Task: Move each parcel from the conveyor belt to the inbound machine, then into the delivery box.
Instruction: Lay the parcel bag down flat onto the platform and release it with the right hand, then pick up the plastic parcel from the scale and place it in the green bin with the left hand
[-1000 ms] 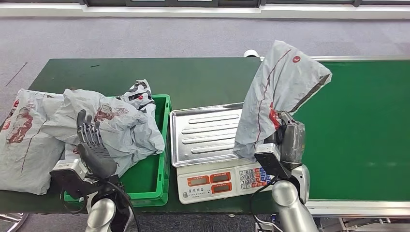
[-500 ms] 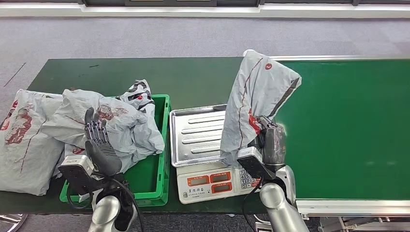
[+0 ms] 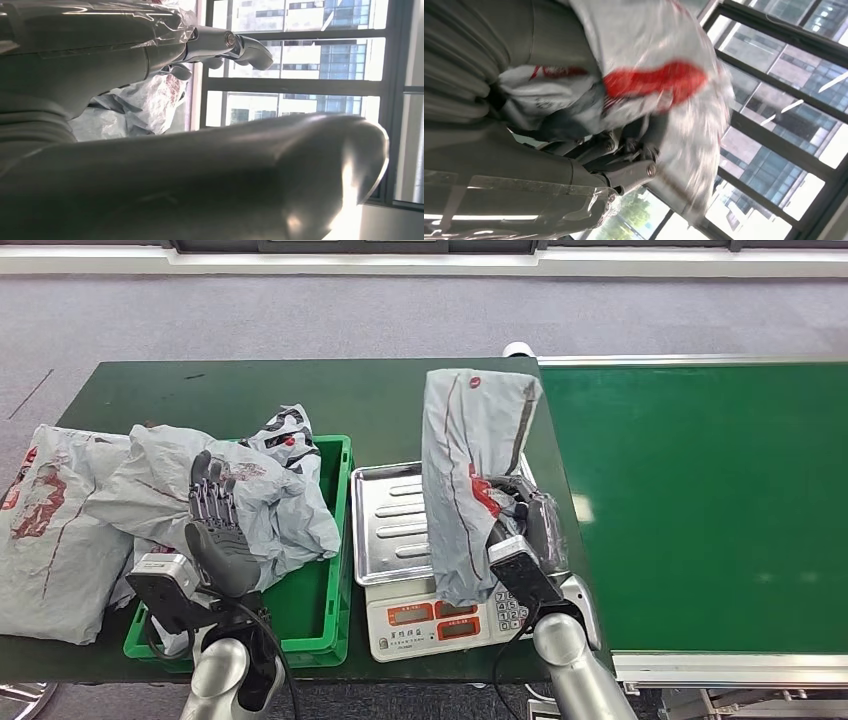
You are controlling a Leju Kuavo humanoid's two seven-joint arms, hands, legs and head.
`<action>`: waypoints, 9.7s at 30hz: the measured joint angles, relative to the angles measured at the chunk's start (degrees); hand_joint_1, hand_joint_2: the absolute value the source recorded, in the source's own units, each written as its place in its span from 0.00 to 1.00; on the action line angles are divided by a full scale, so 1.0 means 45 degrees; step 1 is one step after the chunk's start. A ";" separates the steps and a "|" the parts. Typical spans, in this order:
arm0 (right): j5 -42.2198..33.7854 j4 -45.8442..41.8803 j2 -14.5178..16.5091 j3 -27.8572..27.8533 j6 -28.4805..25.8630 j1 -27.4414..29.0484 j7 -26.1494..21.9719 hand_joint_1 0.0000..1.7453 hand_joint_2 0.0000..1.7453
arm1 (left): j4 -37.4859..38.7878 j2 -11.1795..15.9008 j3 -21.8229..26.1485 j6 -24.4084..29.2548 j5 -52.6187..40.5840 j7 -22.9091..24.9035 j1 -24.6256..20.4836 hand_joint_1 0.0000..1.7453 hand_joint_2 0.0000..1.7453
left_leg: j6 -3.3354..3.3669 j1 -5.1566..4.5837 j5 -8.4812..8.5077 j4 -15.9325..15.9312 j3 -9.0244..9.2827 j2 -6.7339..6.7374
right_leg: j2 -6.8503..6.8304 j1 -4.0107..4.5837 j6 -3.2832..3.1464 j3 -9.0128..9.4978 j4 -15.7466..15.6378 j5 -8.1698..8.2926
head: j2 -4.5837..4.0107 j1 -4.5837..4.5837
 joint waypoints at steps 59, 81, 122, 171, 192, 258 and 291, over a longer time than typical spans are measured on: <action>0.1133 -0.1878 -0.0301 -0.3474 -0.0609 0.0973 0.0028 0.00 1.00 | -0.0006 -0.0291 -0.0027 0.1071 -0.1670 0.0755 0.0347 0.00 0.00 | 0.0009 -0.0003 0.0013 0.0003 -0.0006 0.0048 | 0.0037 -0.0003 0.0007 -0.0013 -0.0003 0.0034 | 0.0000 0.0000; 0.2447 0.8137 -0.0538 -0.3428 -0.2181 -0.6455 0.1489 0.00 1.00 | 0.2861 -0.0279 -0.1114 0.1038 -0.0367 0.0084 -0.1541 0.00 0.00 | 0.0021 -0.0009 0.0105 0.0010 -0.0078 0.0024 | 0.0020 -0.0007 0.0023 -0.0076 0.0004 0.0119 | 0.0000 0.0000; -0.3348 -0.6304 -0.0348 -0.1304 0.2602 0.4454 -0.1845 0.00 1.00 | 0.1146 0.0259 -0.1172 -0.1065 -0.1813 0.0328 0.0030 0.00 0.00 | 0.0011 -0.0007 0.0006 0.0002 -0.0101 -0.0026 | -0.0032 -0.0005 0.0010 -0.0087 -0.0004 0.0005 | 0.0000 0.0000; -0.4147 -0.8777 -0.0625 -0.1322 0.5549 0.4910 -0.2918 0.00 1.00 | 0.0859 0.0603 -0.3302 0.0498 -1.3349 0.2676 -0.1617 0.00 1.00 | 0.0019 -0.0010 0.0029 0.0009 -0.0055 -0.0026 | -0.0027 -0.0010 0.0019 -0.0043 -0.0006 0.0033 | 0.0000 0.0000; -0.4171 -0.8590 -0.0591 -0.1406 0.5805 0.4795 -0.2958 0.00 1.00 | 0.3810 0.0586 -0.5053 -0.0428 -1.3709 0.3202 -0.3218 0.00 1.00 | 0.0019 -0.0009 0.0028 0.0008 -0.0053 -0.0011 | -0.0007 -0.0007 0.0018 -0.0050 -0.0004 0.0035 | 0.0000 0.0000; -0.4435 -0.7053 -0.0234 -0.1809 0.5401 0.4442 -0.3158 0.00 1.00 | 0.3923 0.0073 -0.4593 0.1870 -1.1305 0.1456 -0.2857 1.00 1.00 | 0.0017 -0.0008 0.0031 0.0006 -0.0032 -0.0011 | -0.0012 -0.0007 0.0017 -0.0021 0.0000 0.0034 | 0.0000 0.0000; -0.4710 -0.6892 -0.0620 -0.1669 0.4832 0.4255 -0.3406 0.00 1.00 | 0.7538 -0.1076 -0.4518 0.0949 -1.0699 0.1677 -0.5152 0.00 1.00 | 0.0017 -0.0010 0.0032 0.0008 -0.0035 -0.0015 | -0.0014 -0.0009 0.0019 -0.0027 0.0000 0.0038 | 0.0000 0.0000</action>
